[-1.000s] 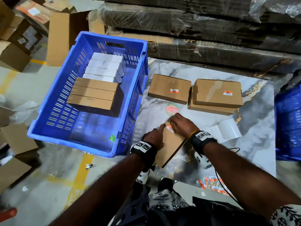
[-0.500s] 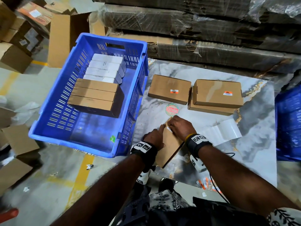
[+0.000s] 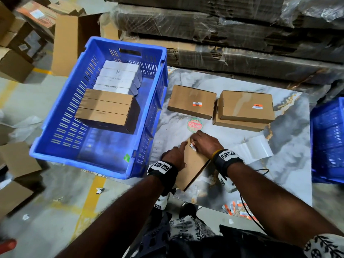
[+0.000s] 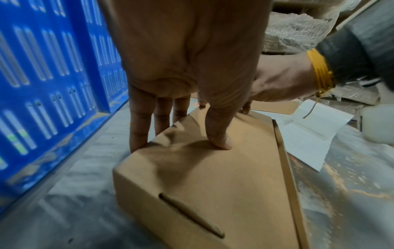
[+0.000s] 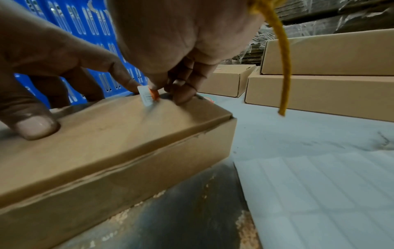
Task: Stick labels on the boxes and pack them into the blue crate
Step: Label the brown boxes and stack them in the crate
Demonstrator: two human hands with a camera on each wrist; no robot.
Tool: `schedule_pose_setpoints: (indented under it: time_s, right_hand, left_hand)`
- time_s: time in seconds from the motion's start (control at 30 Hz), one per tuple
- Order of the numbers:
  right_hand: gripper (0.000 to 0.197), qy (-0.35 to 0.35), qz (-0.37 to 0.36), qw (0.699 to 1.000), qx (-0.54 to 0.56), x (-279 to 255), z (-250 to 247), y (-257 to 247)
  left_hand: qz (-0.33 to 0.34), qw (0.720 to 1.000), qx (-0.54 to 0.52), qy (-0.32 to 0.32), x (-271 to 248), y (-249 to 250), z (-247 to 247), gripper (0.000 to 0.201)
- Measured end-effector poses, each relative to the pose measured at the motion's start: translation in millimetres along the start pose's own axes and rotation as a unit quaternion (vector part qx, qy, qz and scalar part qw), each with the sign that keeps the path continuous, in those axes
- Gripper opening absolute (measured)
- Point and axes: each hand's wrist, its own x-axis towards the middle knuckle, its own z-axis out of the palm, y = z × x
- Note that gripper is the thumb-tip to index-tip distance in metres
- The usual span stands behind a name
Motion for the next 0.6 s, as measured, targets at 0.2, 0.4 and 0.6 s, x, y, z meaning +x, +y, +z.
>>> schedule_pose_setpoints:
  time_s: [0.2, 0.4, 0.6]
  right_hand:
    - [0.010, 0.016, 0.018, 0.996, 0.089, -10.5, -2.4, 2.9]
    - [0.013, 0.038, 0.025, 0.994, 0.104, -26.3, -0.5, 4.3]
    - [0.011, 0.081, 0.068, 0.978, 0.182, -38.9, -4.9, 7.4]
  left_hand:
    - [-0.002, 1.000, -0.010, -0.006, -1.1, -0.1, -2.7, 0.097]
    - [-0.003, 1.000, -0.005, -0.016, -4.0, 0.8, -5.5, 0.098]
    - [-0.001, 0.999, 0.029, -0.024, -6.5, 3.6, -9.0, 0.100]
